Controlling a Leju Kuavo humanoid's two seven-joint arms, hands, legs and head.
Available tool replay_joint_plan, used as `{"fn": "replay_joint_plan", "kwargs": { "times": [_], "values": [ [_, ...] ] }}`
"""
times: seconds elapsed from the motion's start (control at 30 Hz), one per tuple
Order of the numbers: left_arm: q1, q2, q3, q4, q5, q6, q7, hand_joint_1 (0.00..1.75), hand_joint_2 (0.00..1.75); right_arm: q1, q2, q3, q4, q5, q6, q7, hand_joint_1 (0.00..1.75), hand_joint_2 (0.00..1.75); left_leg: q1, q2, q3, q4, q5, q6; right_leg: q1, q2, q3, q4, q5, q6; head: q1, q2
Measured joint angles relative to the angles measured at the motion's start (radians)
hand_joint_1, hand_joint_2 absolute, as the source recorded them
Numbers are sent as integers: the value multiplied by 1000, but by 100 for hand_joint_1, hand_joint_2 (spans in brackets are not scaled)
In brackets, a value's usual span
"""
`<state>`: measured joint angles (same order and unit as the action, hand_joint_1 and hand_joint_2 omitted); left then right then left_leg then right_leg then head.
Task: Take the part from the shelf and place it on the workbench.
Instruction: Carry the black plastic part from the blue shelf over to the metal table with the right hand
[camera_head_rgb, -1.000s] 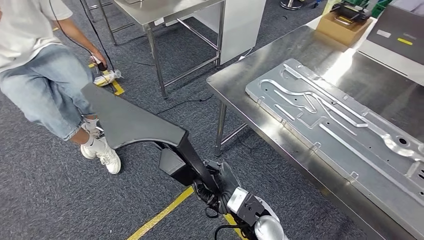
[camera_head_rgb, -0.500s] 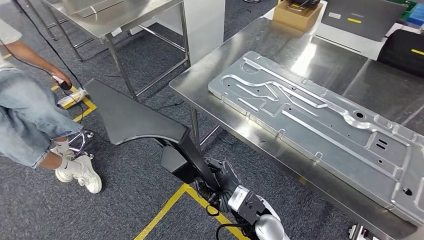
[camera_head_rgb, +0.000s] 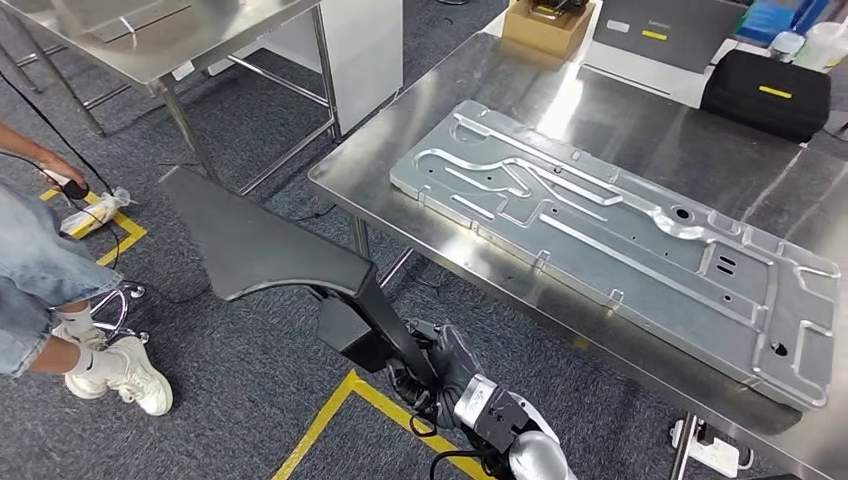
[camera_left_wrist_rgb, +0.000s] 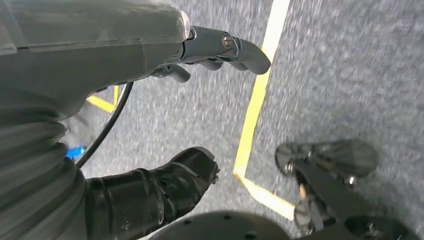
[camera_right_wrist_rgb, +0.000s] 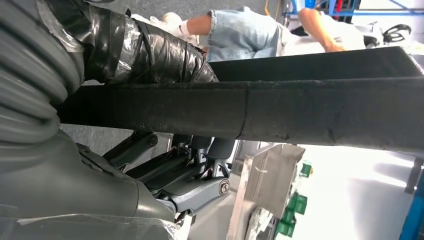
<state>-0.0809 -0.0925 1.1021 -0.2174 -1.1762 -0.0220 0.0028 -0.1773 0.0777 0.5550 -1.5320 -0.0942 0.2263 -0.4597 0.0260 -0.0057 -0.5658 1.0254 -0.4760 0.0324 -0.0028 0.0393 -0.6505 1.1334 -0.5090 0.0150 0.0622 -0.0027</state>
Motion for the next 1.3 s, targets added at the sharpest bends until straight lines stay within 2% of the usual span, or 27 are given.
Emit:
{"fn": "replay_joint_plan", "kwargs": {
  "times": [0.07,0.1,0.13,0.17,0.2,0.27,0.33,0.4,0.43,0.5,0.53,0.6,0.63,0.67,0.7,0.77,0.83,0.9,0.93,0.97,1.0,1.07,1.1,1.13,1.17,1.23,1.3],
  "values": [
    [1,0,0,0,0,-1,0,0,175,0,-1,0,0,0,0,0,169,175,-3,23,1,0,-3,6,-4,-27,-68,128,-54,6,1,0],
    [2,0,0,0,0,-2,0,0,175,1,-2,0,0,0,0,0,169,175,-4,35,2,0,-5,7,-6,-30,-93,172,-63,9,1,0],
    [3,0,0,0,-1,-2,0,0,175,1,-3,0,0,0,0,0,169,175,-5,46,4,0,-8,6,-8,-32,-100,180,-53,10,1,0],
    [3,0,0,0,-1,-2,0,0,175,2,-4,0,0,0,0,0,169,175,-5,57,7,0,-10,5,-9,-37,-86,149,-26,9,1,0],
    [3,0,0,0,-1,-3,0,0,175,2,-5,0,0,0,0,0,169,175,-5,67,12,0,-14,3,-9,-49,-53,84,13,6,1,0],
    [3,-1,0,0,-3,-4,0,0,175,-2,-5,0,0,1,1,1,169,175,-9,84,21,1,-22,-6,1,-93,11,-43,60,-5,1,0],
    [2,-2,0,0,-5,-5,0,0,175,-6,-5,0,0,2,1,2,169,175,-13,101,27,0,-28,-17,11,-111,30,-88,62,-16,1,0],
    [0,-2,0,0,-8,-5,0,0,175,-9,-5,0,0,3,1,4,169,175,-13,116,33,-3,-33,-29,10,-87,30,-94,64,-25,0,0],
    [-1,-2,0,0,-8,-5,0,0,175,-11,-5,0,0,3,1,4,169,175,-12,106,34,3,-41,-34,6,-76,33,-99,67,-30,0,0],
    [-1,-1,0,0,-9,-5,0,0,175,-15,-4,0,1,3,1,5,169,175,-9,58,6,69,-84,-41,-1,-56,38,-109,71,-40,-2,0],
    [-1,-1,0,0,-9,-5,0,0,175,-18,-3,0,1,4,1,5,169,175,-8,34,-23,130,-114,-43,-1,-46,39,-109,71,-42,-2,0],
    [1,-2,0,0,-9,-5,0,0,175,-19,-2,0,4,4,1,6,169,175,-8,16,-87,249,-154,-45,0,-22,39,-108,71,-46,-3,0],
    [2,-2,0,0,-10,-6,0,0,175,-19,-2,0,6,4,1,7,169,175,-8,14,-102,269,-147,-46,0,-7,39,-107,70,-46,-3,0],
    [3,-2,0,0,-10,-6,0,0,175,-19,-2,0,8,5,1,7,169,175,-8,12,-100,250,-121,-46,0,7,40,-105,70,-45,-3,0],
    [4,-2,0,0,-10,-6,0,0,175,-19,-2,0,9,5,1,8,169,175,-6,5,-81,197,-81,-45,-1,21,41,-102,68,-44,-3,0],
    [5,-2,0,0,-10,-5,0,0,175,-21,-1,0,9,5,1,8,169,175,-2,-33,-34,74,-19,-40,-2,46,37,-92,64,-37,-2,0],
    [3,-2,0,0,-10,-5,0,0,175,-22,-1,0,9,5,1,8,169,175,-2,-61,-13,21,-7,-33,-2,64,30,-86,63,-25,-2,0],
    [0,-2,0,0,-10,-6,0,0,175,-22,-2,0,9,5,1,8,169,175,-3,-47,-10,15,-5,-22,-3,81,24,-88,67,-13,-2,0],
    [-2,-2,0,0,-10,-6,1,0,175,-22,-2,0,9,5,1,9,169,175,-2,-36,-7,11,-2,-15,-3,75,22,-84,65,-8,-2,0],
    [-2,-2,0,0,-10,-6,1,0,175,-23,-2,0,9,5,0,10,169,175,0,-24,-4,6,1,-6,-2,56,13,-64,52,-4,0,0],
    [-1,-2,0,0,-10,-6,1,0,175,-24,-2,0,9,4,0,11,169,175,1,-13,-2,2,3,1,-1,31,-5,-26,30,0,2,0],
    [1,-2,0,0,-10,-6,3,0,175,-27,-2,0,11,3,-7,19,169,175,-4,5,0,1,1,8,-3,-18,-65,97,-29,7,5,0],
    [1,-2,0,0,-11,-6,4,0,175,-28,-2,0,13,3,-14,26,169,175,-6,13,0,1,1,8,-5,-27,-92,150,-47,9,5,0],
    [2,-2,0,0,-11,-6,6,0,175,-29,-2,0,16,1,-24,36,169,175,-6,19,0,1,0,9,-7,-32,-105,176,-48,10,5,0],
    [1,-2,0,0,-13,-7,6,0,175,-32,-2,0,20,-1,-33,45,169,175,-7,25,0,1,-1,8,-8,-34,-99,164,-31,9,6,0],
    [0,-2,0,0,-16,-7,7,0,175,-45,-2,0,28,-6,-48,59,169,175,-7,32,4,1,-3,6,-8,-38,-34,40,31,1,6,0],
    [-1,-4,0,0,-20,-8,7,0,175,-68,1,0,34,-8,-63,70,169,175,-10,35,5,2,-5,-1,0,-45,26,-73,65,-10,6,0]
  ]
}}
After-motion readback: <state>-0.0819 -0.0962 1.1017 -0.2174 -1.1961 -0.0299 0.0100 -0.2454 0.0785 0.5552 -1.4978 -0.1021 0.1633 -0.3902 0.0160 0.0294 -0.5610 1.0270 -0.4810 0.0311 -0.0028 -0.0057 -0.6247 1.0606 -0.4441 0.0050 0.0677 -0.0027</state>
